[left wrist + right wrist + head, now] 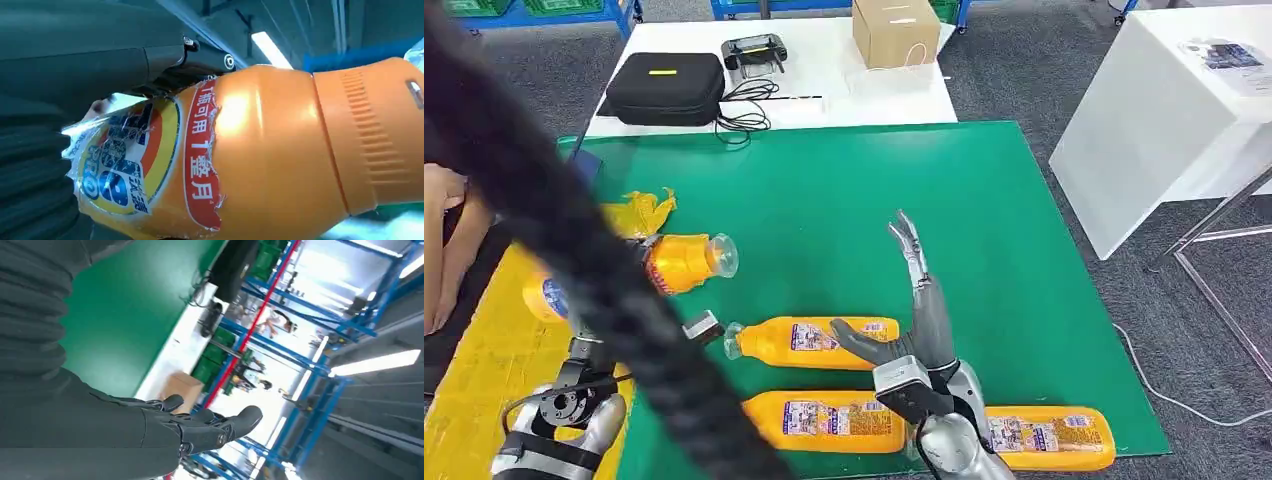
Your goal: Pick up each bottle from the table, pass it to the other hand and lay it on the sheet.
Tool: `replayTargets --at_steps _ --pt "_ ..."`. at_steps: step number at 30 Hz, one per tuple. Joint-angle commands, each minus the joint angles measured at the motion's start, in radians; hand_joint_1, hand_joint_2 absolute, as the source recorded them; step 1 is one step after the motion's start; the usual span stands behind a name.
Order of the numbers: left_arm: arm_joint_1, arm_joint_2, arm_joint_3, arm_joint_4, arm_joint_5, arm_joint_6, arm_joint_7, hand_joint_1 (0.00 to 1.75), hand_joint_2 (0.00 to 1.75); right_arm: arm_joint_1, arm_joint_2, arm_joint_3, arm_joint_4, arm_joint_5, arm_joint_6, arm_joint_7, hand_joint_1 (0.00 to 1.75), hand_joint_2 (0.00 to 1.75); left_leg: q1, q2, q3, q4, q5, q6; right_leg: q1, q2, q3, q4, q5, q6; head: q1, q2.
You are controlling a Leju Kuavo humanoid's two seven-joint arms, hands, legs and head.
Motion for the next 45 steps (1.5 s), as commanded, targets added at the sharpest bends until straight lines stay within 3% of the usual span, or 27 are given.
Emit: replayTargets --at_steps 1,4,8,13,14,15,35,42,43,45 --pt "-0.137 0.059 -0.023 0.399 -0.061 -0.03 0.046 1.75 1.75 -0.023 -0.025 0.006 -0.066 0.024 0.002 0.019 0.0 1.75 0.001 0.0 0.004 -0.001 -0.001 0.0 0.001 -0.001 0.005 -0.001 -0.001 -0.001 0.0 0.0" --pt "-0.143 0.059 -0.031 0.41 -0.061 -0.063 0.054 1.75 1.75 -0.023 -0.03 0.008 -0.064 0.025 -0.003 0.018 0.0 1.75 0.001 0.0 0.003 0.0 -0.001 0.0 0.002 -0.001 0.004 -0.001 -0.001 0.0 0.0 0.0" --pt "-0.181 0.045 -0.041 0.585 -0.058 -0.062 0.103 1.75 1.75 -0.043 -0.043 0.029 -0.062 0.046 -0.008 0.022 0.0 1.75 0.001 0.0 0.005 0.0 -0.002 0.0 0.002 -0.001 0.007 -0.002 -0.001 -0.001 0.0 0.0" --pt "-0.214 0.012 0.037 0.734 0.031 -0.042 0.07 1.75 1.75 -0.052 -0.046 0.033 -0.044 0.053 -0.006 0.036 0.0 1.75 0.001 0.001 0.006 -0.001 -0.002 -0.001 0.002 0.0 0.007 -0.002 -0.001 -0.002 0.0 0.0" --pt "-0.214 0.005 0.054 0.735 0.054 -0.021 0.054 0.98 1.75 -0.051 -0.047 0.032 -0.043 0.056 -0.009 0.036 0.0 1.75 0.0 0.0 0.002 -0.001 0.0 0.0 0.001 0.0 0.003 -0.001 0.0 -0.001 0.0 0.0" --pt "-0.215 0.003 0.06 0.737 0.061 -0.01 0.048 0.0 1.75 -0.05 -0.048 0.032 -0.042 0.058 -0.011 0.037 0.0 1.75 0.001 0.001 0.004 0.0 -0.001 -0.001 0.002 0.0 0.005 -0.001 -0.001 -0.001 0.0 0.0" --pt "-0.192 0.012 0.078 0.668 0.075 0.009 0.023 0.0 1.75 -0.054 -0.054 0.044 -0.027 0.068 0.0 0.043 0.0 1.75 0.001 0.002 0.006 -0.001 -0.001 0.0 0.001 0.001 0.007 -0.001 0.0 -0.001 0.0 0.0" --pt "-0.124 0.003 0.125 0.524 0.064 0.199 0.003 0.0 1.75 -0.053 -0.062 0.054 -0.015 0.083 -0.004 0.05 0.0 1.75 0.001 0.003 0.007 -0.001 -0.002 0.0 0.002 0.002 0.008 -0.002 0.0 0.0 0.0 0.0" --pt "-0.085 -0.012 0.152 0.44 0.119 0.273 -0.057 0.0 1.75 -0.046 -0.074 0.059 -0.016 0.115 -0.013 0.06 0.0 1.75 0.002 0.004 0.008 -0.001 -0.003 0.0 0.003 0.003 0.01 -0.003 0.0 -0.001 0.0 0.0" --pt "-0.059 -0.019 0.169 0.373 0.144 0.273 -0.086 0.0 1.75 -0.042 -0.083 0.064 -0.017 0.131 -0.009 0.07 0.0 1.75 0.002 0.003 0.008 0.0 -0.003 0.0 0.003 0.002 0.009 -0.002 -0.001 -0.001 0.0 0.0"
